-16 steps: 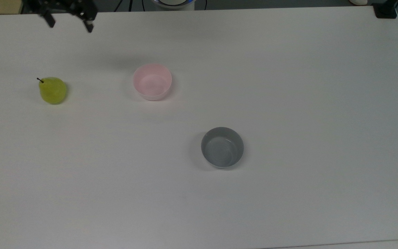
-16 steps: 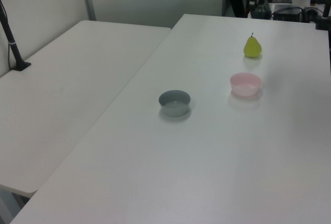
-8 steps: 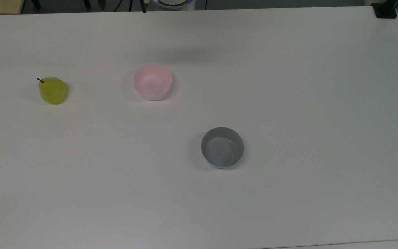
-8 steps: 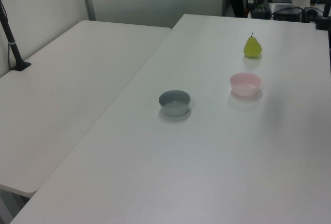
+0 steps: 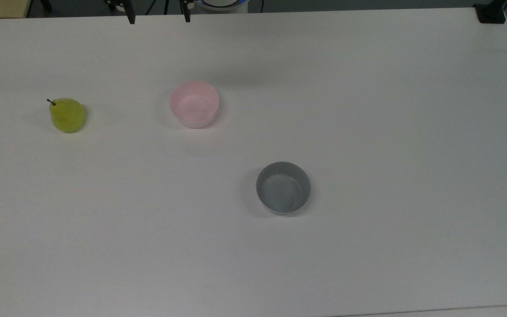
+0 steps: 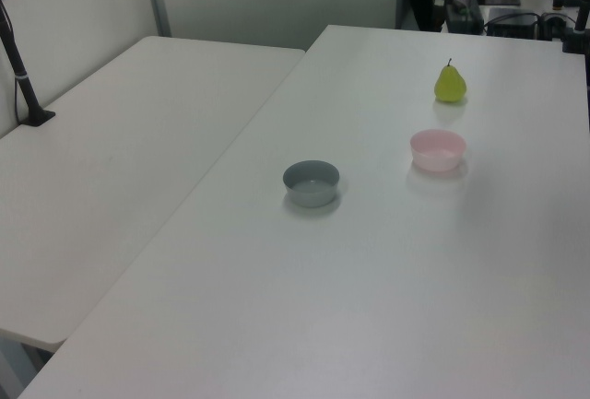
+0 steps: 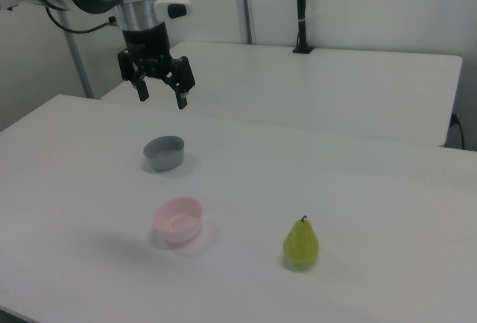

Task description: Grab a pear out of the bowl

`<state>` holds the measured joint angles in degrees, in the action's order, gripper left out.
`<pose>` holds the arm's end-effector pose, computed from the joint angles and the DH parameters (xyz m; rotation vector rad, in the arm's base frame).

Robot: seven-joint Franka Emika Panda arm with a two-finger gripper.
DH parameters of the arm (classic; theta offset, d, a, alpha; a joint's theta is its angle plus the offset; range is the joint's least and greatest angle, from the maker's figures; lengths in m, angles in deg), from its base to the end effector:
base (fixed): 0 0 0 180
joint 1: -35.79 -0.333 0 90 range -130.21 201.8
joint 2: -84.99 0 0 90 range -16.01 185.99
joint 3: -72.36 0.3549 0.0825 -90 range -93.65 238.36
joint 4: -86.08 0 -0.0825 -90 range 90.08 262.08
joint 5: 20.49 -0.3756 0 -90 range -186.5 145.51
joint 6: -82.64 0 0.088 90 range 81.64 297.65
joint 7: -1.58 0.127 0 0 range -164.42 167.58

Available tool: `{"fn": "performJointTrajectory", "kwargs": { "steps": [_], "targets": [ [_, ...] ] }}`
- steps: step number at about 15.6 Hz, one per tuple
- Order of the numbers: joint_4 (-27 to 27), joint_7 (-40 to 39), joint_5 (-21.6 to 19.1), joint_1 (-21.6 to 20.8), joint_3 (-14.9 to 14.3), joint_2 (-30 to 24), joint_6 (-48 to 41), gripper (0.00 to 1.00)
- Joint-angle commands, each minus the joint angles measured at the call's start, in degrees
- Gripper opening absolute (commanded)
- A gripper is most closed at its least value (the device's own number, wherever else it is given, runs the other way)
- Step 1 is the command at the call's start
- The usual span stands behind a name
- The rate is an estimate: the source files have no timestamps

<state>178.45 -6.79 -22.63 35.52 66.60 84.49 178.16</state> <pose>0.5513 -0.0488 0.6377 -3.1087 -0.0744 -0.1054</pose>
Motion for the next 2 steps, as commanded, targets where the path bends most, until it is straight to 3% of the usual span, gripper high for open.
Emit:
{"fn": "performJointTrajectory", "kwargs": {
  "steps": [1,2],
  "targets": [
    [1.15,-1.12,0.29,-0.69,-0.48,-0.55,1.43,1.00],
    [1.15,-1.12,0.29,-0.69,-0.48,-0.64,1.42,1.00]
  ]
}}
